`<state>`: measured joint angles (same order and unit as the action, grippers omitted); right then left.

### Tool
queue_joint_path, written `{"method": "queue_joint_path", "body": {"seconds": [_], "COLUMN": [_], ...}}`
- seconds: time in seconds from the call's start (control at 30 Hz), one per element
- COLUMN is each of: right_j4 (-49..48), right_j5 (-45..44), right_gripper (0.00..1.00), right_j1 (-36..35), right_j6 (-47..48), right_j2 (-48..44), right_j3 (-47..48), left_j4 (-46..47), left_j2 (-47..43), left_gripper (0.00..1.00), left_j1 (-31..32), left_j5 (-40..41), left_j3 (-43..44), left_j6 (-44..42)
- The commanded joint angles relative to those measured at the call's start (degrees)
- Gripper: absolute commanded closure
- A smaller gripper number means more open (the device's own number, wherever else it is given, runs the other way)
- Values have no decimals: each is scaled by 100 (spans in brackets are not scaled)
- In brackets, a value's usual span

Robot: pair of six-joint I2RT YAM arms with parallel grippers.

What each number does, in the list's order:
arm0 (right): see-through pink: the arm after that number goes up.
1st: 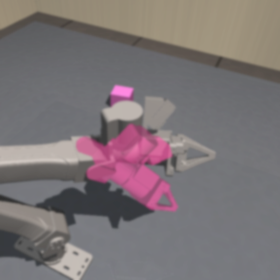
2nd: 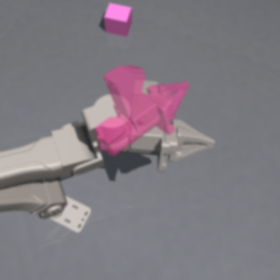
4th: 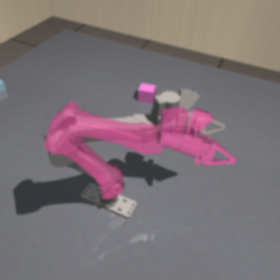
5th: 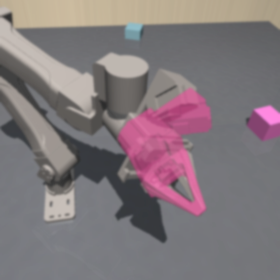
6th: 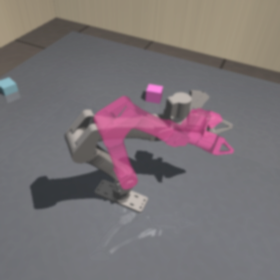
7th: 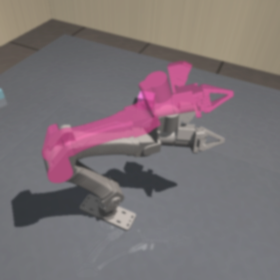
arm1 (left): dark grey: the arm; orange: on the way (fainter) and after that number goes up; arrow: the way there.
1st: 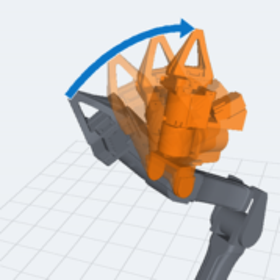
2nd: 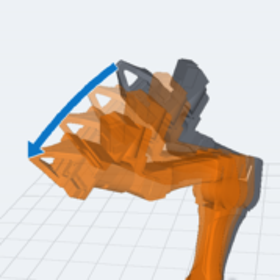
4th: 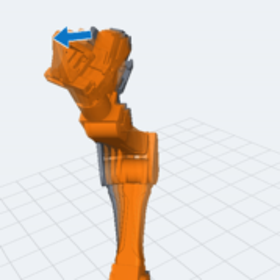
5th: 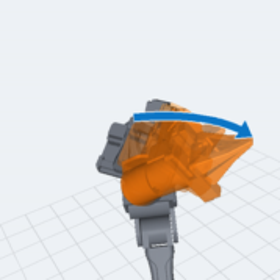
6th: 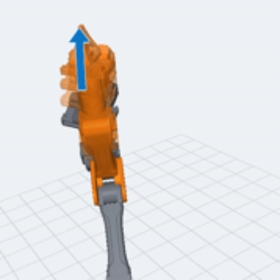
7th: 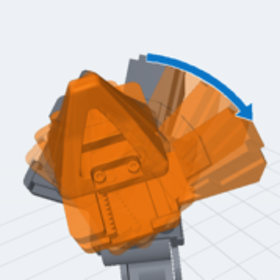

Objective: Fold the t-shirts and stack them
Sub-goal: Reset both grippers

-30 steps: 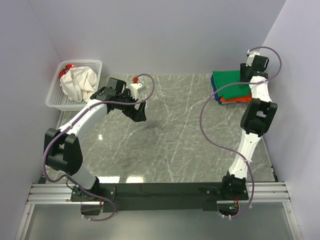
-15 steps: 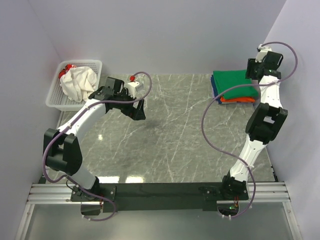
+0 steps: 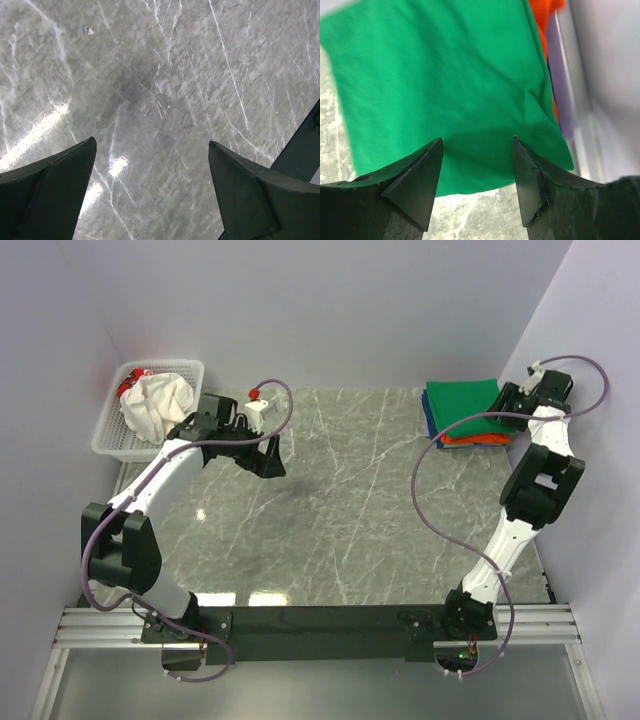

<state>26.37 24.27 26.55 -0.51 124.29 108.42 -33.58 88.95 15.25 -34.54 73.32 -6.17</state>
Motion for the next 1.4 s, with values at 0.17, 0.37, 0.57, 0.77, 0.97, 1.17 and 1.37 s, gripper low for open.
{"method": "queue_joint_path", "body": {"seconds": [0.17,0.37,0.57,0.77,0.97,1.17,1.37], "right_j4": [-334,-343,-106,447,755,791,887], "right_j5": [288,613,1009,1264,721,-212,-520], "right_gripper": [34,32,32,32,31,31,14], "right_j1": [334,343,334,167,-1070,-2627,-3621], "right_j6": [-748,-591,-187,481,1044,1133,1124], "right_j2": [-150,-1230,-2671,-4225,-5632,-6521,-6882], "right_j3": [-672,-1595,-2676,-3704,-4741,-5550,-5964], "left_j4": [98,238,-112,18,-209,-324,-88], "left_j2": [-413,-641,-782,-1387,-1854,-2573,-3504], "left_gripper": [0,1,1,1,1,1,1], "left_j1": [-206,-382,-689,-1225,-1278,-1278,-1278], "left_j5": [-123,52,256,183,458,861,1713], "left_j3": [-142,-283,-274,-687,-968,-1688,-2322], "left_j6": [64,327,582,564,364,-112,-236]}}
